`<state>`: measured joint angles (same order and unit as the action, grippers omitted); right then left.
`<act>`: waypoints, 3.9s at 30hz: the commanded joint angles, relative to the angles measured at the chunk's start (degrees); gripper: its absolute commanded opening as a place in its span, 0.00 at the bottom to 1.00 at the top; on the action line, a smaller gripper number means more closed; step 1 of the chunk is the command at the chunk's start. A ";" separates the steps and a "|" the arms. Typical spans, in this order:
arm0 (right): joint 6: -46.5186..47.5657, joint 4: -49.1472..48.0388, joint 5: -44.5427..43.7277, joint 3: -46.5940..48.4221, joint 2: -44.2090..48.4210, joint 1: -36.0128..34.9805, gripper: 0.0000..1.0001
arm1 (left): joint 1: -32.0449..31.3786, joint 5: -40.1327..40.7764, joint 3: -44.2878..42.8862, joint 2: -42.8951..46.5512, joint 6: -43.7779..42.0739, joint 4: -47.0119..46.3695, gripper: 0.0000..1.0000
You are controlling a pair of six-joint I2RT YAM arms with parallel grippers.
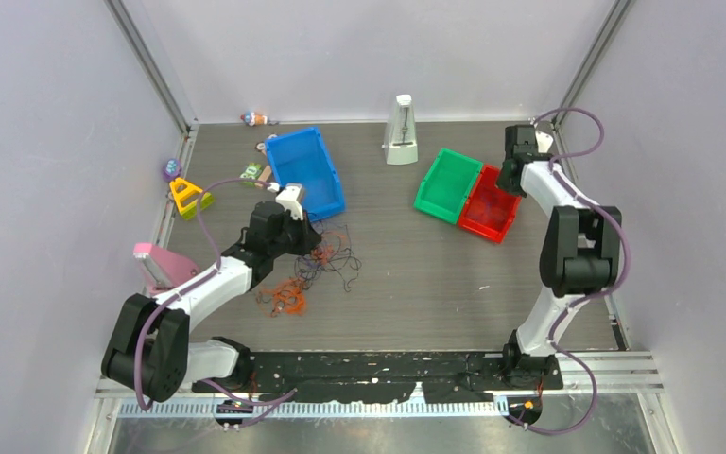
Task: Untangle the cables
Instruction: Place the cable in the bin, then untie the cable.
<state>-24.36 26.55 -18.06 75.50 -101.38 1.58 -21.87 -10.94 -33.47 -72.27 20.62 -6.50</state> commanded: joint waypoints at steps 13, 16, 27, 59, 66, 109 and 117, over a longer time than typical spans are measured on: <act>-0.27 2.28 0.07 6.55 3.24 -0.34 0.71 | -0.72 1.27 -1.52 0.69 -0.81 -1.06 0.00; 1.75 2.28 2.32 3.46 7.96 -0.40 0.74 | -0.72 1.26 -1.59 0.69 -0.81 -0.97 0.00; 2.13 0.97 1.43 -11.59 21.44 -7.76 0.68 | -0.98 1.19 -1.55 0.95 -0.92 -0.79 0.00; 8.71 -47.00 39.80 -38.31 22.82 -38.95 0.68 | -4.94 -14.35 -1.81 -0.84 -2.78 -9.71 0.00; 5.05 -63.09 36.16 -48.27 21.87 -43.66 0.83 | -4.97 -14.01 -1.61 -0.56 -2.70 -10.01 0.00; 1.17 -12.06 -19.15 -32.23 62.26 -19.91 0.05 | 0.80 43.44 8.89 19.80 11.58 4.17 0.00; 4.59 -7.19 -29.96 -20.79 64.33 -18.21 0.05 | 1.53 50.16 10.19 22.43 14.67 6.36 0.00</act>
<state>-23.75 17.39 -36.80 47.13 -37.93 -18.24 -21.54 29.95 -23.59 -50.59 33.71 -2.39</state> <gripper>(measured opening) 0.066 0.010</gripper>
